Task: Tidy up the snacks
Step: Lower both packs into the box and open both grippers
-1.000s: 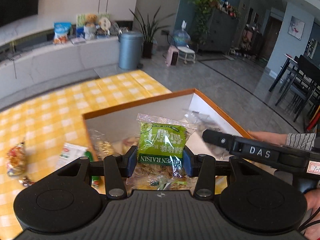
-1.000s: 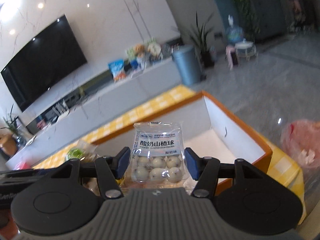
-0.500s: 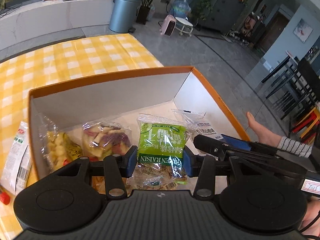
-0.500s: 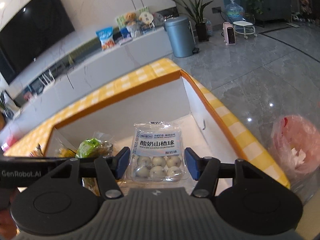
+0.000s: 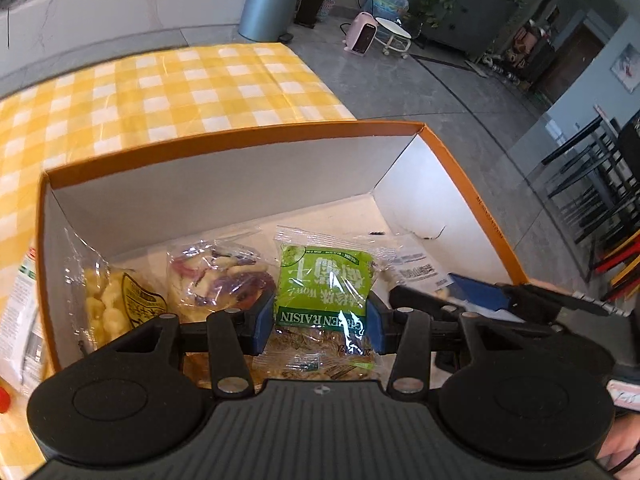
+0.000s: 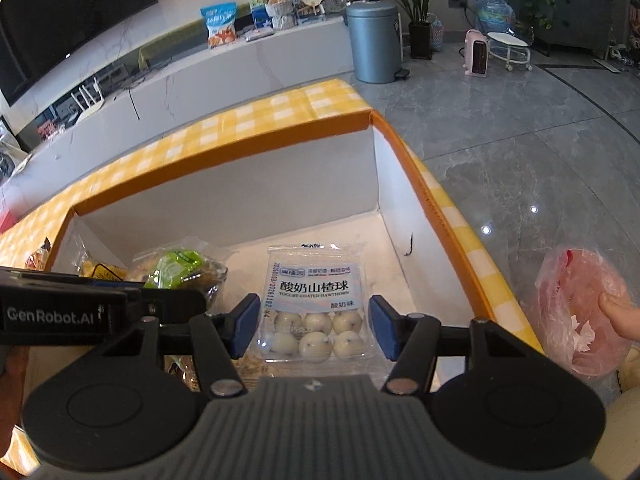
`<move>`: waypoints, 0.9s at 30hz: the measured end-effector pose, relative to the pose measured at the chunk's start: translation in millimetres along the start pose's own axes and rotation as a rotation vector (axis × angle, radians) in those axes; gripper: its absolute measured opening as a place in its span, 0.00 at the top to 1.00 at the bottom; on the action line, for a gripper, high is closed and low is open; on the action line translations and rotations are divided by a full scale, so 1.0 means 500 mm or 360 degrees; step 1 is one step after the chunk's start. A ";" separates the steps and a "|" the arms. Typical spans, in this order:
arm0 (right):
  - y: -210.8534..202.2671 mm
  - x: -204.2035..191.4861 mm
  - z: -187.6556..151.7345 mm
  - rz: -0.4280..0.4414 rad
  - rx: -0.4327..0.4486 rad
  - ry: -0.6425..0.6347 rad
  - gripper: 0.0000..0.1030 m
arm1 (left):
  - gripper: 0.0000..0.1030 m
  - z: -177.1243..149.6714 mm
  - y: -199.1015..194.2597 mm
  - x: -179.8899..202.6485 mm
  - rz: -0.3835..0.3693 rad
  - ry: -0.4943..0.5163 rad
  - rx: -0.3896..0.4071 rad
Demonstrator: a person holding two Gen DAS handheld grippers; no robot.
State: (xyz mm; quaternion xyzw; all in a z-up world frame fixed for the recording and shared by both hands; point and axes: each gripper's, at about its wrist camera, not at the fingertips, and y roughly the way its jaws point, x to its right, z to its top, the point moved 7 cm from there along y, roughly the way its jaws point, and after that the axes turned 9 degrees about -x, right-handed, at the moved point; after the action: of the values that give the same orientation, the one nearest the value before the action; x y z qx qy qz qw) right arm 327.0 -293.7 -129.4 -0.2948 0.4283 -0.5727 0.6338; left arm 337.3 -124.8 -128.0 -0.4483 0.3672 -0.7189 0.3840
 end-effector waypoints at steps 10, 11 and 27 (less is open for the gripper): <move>0.021 -0.002 0.009 -0.0002 -0.0046 -0.0011 0.43 | 0.34 0.013 -0.006 0.002 -0.0069 -0.0021 0.0039; 0.022 -0.004 0.010 -0.0021 -0.0045 -0.0020 0.43 | 0.33 0.014 -0.011 0.004 -0.0072 -0.0014 0.0050; 0.046 -0.027 0.012 -0.0170 -0.0125 -0.0139 0.41 | 0.33 -0.020 -0.090 -0.018 -0.0001 0.0001 0.0172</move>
State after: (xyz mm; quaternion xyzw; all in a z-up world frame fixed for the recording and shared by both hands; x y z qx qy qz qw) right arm 343.4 -277.2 -143.9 -0.3666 0.4060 -0.5749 0.6085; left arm 320.6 -95.5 -95.1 -0.4268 0.3277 -0.7379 0.4073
